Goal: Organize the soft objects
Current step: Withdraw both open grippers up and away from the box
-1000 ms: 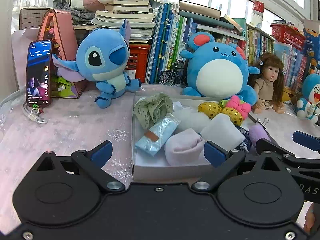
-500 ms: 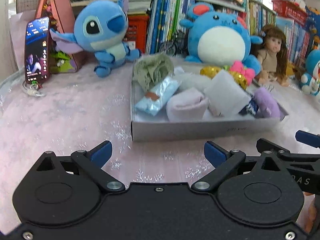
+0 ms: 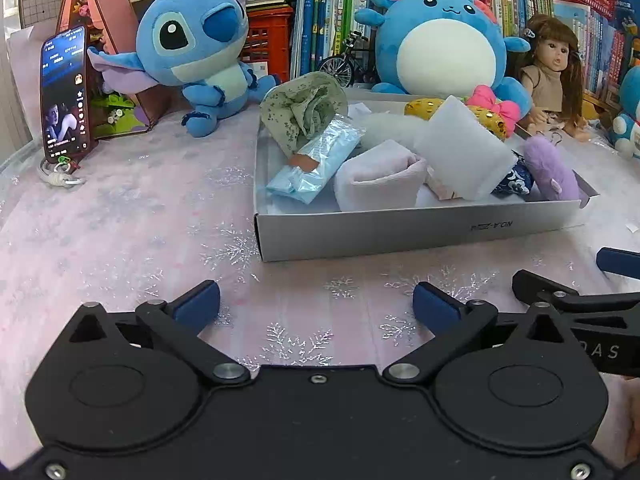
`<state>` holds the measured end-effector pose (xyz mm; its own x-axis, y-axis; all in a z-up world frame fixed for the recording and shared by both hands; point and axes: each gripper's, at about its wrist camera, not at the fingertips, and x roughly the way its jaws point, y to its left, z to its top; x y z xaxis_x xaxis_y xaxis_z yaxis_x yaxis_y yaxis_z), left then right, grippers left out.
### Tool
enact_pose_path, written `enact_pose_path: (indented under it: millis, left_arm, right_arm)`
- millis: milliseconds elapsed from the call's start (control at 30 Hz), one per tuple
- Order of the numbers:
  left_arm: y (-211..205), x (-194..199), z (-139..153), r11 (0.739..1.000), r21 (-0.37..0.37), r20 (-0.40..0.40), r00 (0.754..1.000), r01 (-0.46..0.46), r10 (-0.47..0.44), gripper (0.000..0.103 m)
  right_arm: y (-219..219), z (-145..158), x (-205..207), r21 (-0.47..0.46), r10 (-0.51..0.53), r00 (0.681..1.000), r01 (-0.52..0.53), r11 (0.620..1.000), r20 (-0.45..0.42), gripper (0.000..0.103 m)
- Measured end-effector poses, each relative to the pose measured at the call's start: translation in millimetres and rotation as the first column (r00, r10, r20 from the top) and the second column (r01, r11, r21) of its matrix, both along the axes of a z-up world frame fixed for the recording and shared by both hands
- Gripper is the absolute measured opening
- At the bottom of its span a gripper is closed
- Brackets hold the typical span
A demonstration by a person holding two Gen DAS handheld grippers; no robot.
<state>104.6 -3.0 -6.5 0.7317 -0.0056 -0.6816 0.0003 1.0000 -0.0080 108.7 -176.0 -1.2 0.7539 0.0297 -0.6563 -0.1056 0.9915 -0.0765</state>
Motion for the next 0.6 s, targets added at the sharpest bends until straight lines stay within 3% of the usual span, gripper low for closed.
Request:
enact_pose_path:
  millis: [600]
  left_arm:
    - [-0.6,-3.0,-2.4,1.0,0.007,0.028,1.0,-0.007,0.007,0.103]
  right_arm:
    - [-0.5,-0.8,0.9,0.012,-0.005,1.0,0.005,1.0,-0.005,0.103]
